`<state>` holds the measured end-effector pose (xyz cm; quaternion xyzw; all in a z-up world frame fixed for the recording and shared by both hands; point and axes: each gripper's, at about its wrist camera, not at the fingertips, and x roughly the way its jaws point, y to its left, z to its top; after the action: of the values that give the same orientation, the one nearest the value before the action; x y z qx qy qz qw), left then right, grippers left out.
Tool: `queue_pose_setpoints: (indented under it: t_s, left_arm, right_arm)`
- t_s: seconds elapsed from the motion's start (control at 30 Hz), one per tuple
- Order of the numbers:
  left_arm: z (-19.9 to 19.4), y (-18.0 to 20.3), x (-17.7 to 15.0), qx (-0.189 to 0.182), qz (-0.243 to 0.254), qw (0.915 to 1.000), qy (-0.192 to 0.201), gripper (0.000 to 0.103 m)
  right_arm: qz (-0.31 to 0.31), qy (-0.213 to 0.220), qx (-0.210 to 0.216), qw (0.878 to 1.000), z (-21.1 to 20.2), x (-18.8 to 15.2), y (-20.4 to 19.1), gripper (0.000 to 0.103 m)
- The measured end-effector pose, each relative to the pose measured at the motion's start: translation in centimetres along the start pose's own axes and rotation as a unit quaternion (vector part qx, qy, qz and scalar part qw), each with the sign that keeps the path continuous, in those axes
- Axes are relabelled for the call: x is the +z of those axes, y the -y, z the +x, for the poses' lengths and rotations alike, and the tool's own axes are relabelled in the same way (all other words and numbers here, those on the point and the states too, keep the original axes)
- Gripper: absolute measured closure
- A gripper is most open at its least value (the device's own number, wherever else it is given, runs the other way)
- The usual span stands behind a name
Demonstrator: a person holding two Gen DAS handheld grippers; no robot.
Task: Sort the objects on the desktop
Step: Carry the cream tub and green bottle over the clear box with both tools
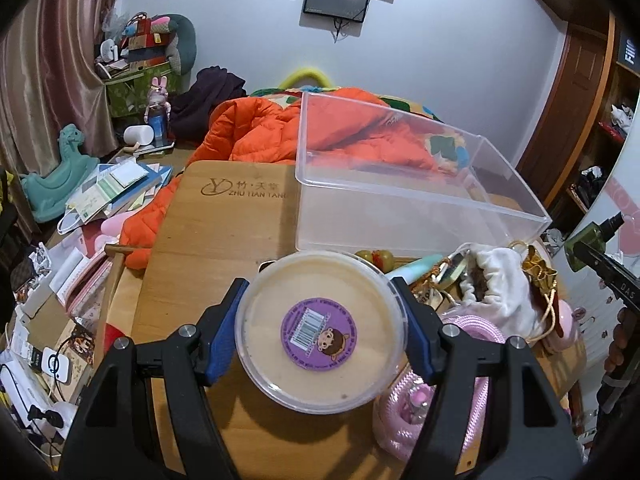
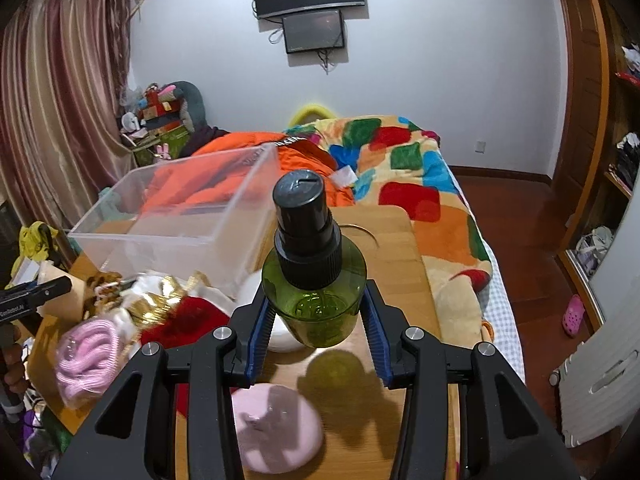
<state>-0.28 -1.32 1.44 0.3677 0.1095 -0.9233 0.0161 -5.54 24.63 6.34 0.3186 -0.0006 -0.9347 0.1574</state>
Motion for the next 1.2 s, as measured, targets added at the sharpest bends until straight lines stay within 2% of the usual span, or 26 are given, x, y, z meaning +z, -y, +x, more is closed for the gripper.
queue_pose_setpoints:
  t_s: [0.2,0.53,0.9,1.2]
  left_arm:
    - [-1.0,0.0,0.2,0.001,0.006,1.0,0.008,0.034]
    - [-3.2,0.4,2.4,-0.001,0.019,0.9989,0.044,0.034]
    - [-4.2,1.3,6.3,-0.022,0.036,0.9961,0.078,0.034]
    - [-2.9,2.1,9.0,-0.046,0.045,0.9951,0.075,0.034]
  right_arm:
    - [-0.015,0.013,0.019,1.0,-1.1,0.7,-1.7,0.064]
    - [-0.031,0.024,0.048,0.998,-1.6,2.4,-3.4,0.064]
    - [-0.046,0.032,0.073,0.996,-0.4,5.0,-4.6,0.065]
    - [-0.074,0.024,0.084,0.993,2.1,6.2,-7.0,0.065]
